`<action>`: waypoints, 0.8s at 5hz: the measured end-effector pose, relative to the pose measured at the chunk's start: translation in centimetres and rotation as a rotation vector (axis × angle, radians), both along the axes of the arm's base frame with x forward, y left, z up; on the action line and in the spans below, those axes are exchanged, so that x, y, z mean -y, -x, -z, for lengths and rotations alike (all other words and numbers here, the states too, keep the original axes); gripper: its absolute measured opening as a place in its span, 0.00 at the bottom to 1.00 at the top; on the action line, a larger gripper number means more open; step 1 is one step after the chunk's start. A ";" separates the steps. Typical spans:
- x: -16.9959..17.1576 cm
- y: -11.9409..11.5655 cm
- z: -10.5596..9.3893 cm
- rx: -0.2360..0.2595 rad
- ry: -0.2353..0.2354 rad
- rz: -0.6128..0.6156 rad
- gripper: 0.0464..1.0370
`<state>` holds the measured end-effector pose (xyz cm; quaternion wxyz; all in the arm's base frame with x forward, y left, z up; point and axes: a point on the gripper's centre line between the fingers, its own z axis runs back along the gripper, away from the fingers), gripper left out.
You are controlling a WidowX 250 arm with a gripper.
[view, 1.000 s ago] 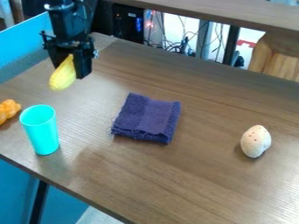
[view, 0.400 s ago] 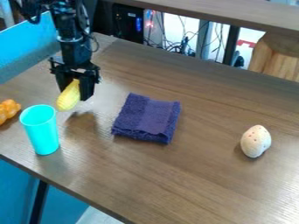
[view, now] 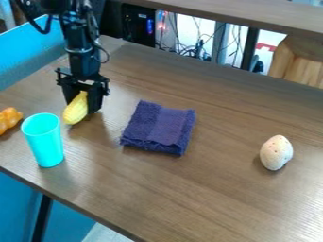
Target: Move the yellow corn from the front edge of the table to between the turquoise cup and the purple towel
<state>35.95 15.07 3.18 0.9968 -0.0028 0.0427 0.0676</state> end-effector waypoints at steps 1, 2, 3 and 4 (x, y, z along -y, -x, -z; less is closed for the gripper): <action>-0.1 0.1 0.6 -0.016 -0.003 0.001 0.65; -0.1 0.1 0.6 -0.017 0.000 0.008 0.65; 0.1 0.3 0.8 -0.018 0.005 0.003 0.74; 0.4 0.6 0.8 -0.016 0.018 -0.010 0.95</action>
